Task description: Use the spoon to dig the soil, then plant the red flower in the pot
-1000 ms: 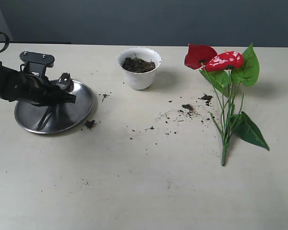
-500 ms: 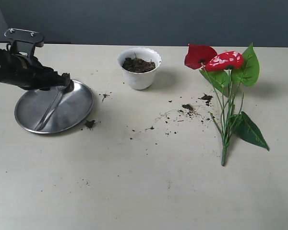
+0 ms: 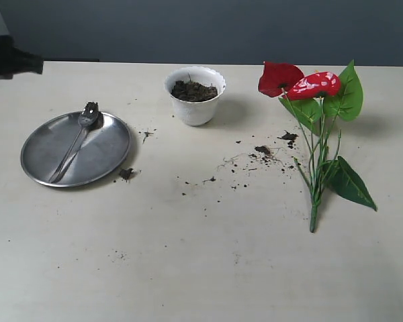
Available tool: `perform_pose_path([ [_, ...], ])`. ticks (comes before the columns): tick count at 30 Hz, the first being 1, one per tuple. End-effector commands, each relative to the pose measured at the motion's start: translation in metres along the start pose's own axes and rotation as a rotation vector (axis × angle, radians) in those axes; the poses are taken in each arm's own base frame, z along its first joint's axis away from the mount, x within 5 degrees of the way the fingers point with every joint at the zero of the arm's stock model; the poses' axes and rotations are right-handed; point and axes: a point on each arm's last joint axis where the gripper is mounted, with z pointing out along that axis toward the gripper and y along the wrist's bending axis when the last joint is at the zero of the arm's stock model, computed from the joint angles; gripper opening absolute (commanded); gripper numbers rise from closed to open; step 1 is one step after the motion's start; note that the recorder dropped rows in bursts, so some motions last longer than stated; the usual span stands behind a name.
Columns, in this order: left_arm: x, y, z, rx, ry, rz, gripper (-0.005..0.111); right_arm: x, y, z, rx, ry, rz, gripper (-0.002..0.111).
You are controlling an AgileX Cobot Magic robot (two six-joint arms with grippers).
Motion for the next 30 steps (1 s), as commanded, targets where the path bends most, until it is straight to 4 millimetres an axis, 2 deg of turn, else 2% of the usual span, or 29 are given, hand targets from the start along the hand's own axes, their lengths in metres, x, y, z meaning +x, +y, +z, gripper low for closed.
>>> perform_pose_path([
  [1,-0.001,0.003,-0.062,0.016,-0.095,-0.04,0.001,0.0,0.0,0.0,-0.002,-0.013,-0.004,0.0],
  [5,0.007,0.006,-0.113,0.036,-0.171,-0.063,0.001,0.0,0.0,0.0,-0.002,-0.013,-0.004,0.0],
  [11,0.036,0.011,-0.19,0.054,-0.301,-0.09,0.001,0.0,0.0,0.0,-0.002,-0.013,-0.004,0.0],
  [17,0.071,0.013,-0.248,0.1,-0.461,-0.074,0.001,0.0,0.0,0.0,-0.002,-0.013,-0.004,0.0],
  [23,0.105,0.02,-0.287,0.1,-0.594,-0.078,0.001,0.0,0.0,0.0,-0.002,-0.013,-0.004,0.0],
  [30,0.133,0.027,-0.308,0.064,-0.679,-0.07,0.001,0.0,0.0,0.0,-0.002,-0.011,-0.004,0.0],
])
